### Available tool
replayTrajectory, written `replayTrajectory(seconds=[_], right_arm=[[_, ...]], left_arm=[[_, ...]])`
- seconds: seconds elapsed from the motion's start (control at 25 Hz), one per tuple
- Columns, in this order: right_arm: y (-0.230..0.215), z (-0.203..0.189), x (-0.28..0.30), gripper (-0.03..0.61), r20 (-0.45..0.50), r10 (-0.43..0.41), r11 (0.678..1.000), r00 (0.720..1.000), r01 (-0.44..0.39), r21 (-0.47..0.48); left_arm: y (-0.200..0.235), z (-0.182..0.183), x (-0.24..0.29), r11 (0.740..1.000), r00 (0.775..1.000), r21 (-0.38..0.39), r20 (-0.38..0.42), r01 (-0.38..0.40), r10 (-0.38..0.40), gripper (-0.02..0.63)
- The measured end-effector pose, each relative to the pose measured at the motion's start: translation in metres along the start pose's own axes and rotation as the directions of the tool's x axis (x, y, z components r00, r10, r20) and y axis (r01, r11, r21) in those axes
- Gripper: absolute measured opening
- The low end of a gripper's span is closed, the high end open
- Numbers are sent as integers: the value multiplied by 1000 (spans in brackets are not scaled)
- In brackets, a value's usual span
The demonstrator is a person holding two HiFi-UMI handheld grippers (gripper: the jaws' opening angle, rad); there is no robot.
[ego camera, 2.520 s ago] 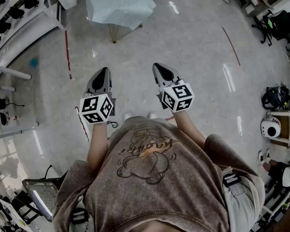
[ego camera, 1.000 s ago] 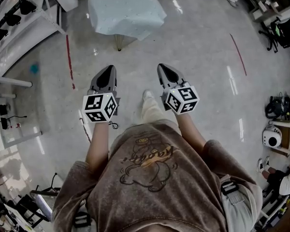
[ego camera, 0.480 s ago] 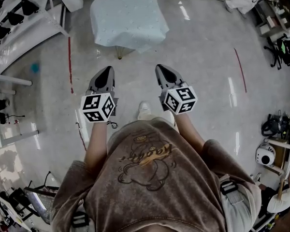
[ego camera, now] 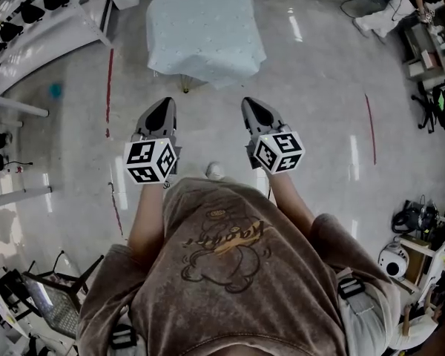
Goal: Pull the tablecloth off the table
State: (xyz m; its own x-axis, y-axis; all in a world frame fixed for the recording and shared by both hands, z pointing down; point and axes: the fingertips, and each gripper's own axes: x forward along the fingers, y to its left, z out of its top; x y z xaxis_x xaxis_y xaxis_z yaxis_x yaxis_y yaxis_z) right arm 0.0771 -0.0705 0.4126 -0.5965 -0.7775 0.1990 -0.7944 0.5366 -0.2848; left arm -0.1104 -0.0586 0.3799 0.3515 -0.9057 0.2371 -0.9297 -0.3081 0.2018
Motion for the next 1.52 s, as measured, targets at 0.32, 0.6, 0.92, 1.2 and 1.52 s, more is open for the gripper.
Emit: replayTrajectory(seconds=[0.32,0.6,0.92,1.2,1.52], right_arm=[[-12,12,34,6,5,3,1000,1000,-3,10],[-12,27,75,6,10,-14,1000,1000,14,21],[-25,46,113,6,28,-52,998,998,52,19],[-31,54,140,9,50,-68,998,996,67,13],[-35,64,153,89,47,-12,1000,999,11,23]], left_arm=[[20,12,27,1000,1000,-11,-3,9,-9,18],[47,30,57,999,999,-7,-15,44,-44,18],[68,45,99,994,994,-7,-20,110,-111,18],[87,50,121,988,988,-26,-14,151,-151,20],[88,62,140,986,988,-62,-16,153,-154,126]])
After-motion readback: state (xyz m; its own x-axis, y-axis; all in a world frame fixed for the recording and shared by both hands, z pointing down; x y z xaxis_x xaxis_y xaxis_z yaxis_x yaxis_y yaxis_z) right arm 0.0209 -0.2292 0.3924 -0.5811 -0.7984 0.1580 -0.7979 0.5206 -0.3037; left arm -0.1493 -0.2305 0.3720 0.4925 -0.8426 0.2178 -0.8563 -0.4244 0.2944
